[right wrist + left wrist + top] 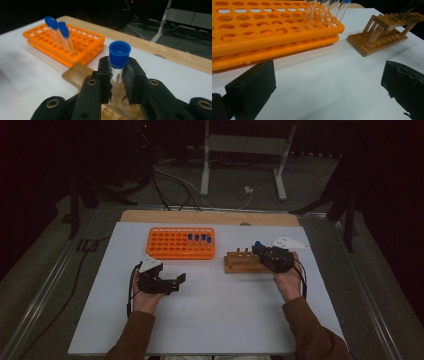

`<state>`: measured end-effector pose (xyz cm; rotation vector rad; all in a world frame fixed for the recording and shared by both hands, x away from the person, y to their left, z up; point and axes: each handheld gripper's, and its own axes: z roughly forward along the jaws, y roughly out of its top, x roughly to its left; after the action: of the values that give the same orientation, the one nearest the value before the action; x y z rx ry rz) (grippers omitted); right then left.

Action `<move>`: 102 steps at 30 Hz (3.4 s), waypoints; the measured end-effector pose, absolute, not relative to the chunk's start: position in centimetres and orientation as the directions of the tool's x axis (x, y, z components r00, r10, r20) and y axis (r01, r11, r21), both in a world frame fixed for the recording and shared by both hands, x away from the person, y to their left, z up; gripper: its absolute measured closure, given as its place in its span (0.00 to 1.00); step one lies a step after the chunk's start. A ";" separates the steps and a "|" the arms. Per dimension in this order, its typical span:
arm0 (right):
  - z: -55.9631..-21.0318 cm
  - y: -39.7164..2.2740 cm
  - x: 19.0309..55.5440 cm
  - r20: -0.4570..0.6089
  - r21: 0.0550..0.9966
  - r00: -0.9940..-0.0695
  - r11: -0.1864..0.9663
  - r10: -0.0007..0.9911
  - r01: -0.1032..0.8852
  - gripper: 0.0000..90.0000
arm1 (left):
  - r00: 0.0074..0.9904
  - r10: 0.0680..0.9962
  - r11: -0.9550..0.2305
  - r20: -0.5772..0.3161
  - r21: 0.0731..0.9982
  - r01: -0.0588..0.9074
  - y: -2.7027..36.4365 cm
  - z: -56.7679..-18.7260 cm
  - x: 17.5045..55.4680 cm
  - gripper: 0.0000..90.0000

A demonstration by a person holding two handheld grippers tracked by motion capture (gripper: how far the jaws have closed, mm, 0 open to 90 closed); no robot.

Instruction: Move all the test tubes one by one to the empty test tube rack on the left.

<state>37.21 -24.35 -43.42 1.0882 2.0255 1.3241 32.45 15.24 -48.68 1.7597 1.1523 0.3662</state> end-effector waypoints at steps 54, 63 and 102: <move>-44.1 -22.7 33.1 0.165 0.900 -0.675 0.171 0.719 0.401 0.85 | 0.740 0.663 -0.280 -0.117 0.877 0.390 2.8 -47.3 33.4 0.02; -44.5 -21.8 32.9 0.165 0.893 -0.690 0.191 0.704 0.408 0.85 | 0.750 0.656 -0.315 -0.085 0.872 0.375 0.2 -47.9 33.1 0.08; -44.8 -21.2 32.8 0.213 0.883 -0.717 0.183 0.664 0.432 0.76 | 0.806 0.591 -0.354 -0.014 0.894 0.276 -0.4 -47.5 32.9 0.87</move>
<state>32.83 -21.22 -44.80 1.0574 2.2371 1.5529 32.89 -0.45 -47.52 1.9523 0.6487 0.3811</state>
